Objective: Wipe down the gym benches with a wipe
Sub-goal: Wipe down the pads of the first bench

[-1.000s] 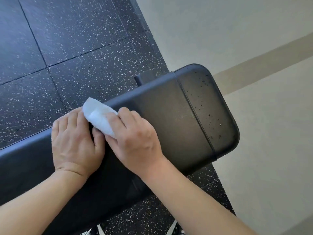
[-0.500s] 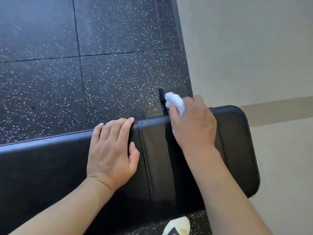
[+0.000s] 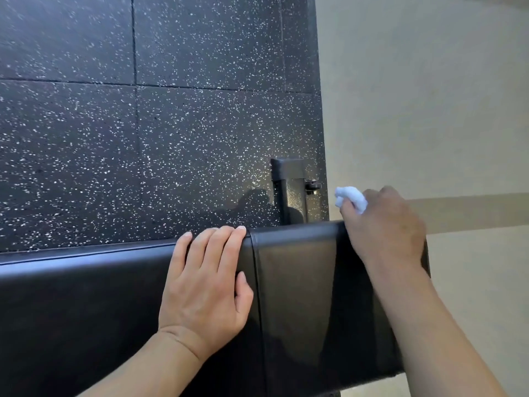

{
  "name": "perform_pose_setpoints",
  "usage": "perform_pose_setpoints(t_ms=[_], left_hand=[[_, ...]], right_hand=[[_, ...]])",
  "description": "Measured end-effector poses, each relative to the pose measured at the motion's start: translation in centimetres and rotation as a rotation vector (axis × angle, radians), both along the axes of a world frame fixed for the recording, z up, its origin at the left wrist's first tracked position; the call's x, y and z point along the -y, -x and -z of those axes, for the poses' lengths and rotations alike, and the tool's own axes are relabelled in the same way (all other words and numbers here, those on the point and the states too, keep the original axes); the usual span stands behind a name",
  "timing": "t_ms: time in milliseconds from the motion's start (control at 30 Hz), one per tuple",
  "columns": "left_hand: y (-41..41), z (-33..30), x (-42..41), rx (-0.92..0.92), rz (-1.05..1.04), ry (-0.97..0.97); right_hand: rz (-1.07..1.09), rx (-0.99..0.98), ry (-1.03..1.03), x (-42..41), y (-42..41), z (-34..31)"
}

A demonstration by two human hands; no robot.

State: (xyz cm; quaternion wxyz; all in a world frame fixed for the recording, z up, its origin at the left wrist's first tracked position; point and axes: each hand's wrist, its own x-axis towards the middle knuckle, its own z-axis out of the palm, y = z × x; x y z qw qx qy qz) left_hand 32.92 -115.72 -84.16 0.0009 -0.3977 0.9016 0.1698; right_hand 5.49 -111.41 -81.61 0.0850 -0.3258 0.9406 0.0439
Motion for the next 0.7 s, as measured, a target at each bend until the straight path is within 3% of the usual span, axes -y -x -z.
perform_pose_setpoints(t_ms=[267, 400, 533, 600, 700], left_hand=[[-0.1, 0.2, -0.1, -0.026, -0.033, 0.005], [0.0, 0.1, -0.2, -0.024, -0.012, 0.006], [0.1, 0.0, -0.1, -0.03, -0.023, 0.004], [0.0, 0.1, 0.0, -0.026, -0.023, 0.009], [0.1, -0.1, -0.1, -0.02, -0.019, 0.005]], right_hand=[[-0.289, 0.306, 0.157, 7.0, -13.7, 1.0], [-0.231, 0.226, 0.052, 3.5, -7.3, 0.7], [0.026, 0.105, -0.052, 0.0, 1.9, -0.2], [0.071, 0.088, -0.081, 0.1, 3.0, 0.2], [-0.035, 0.1, -0.095, 2.0, 0.2, 0.9]])
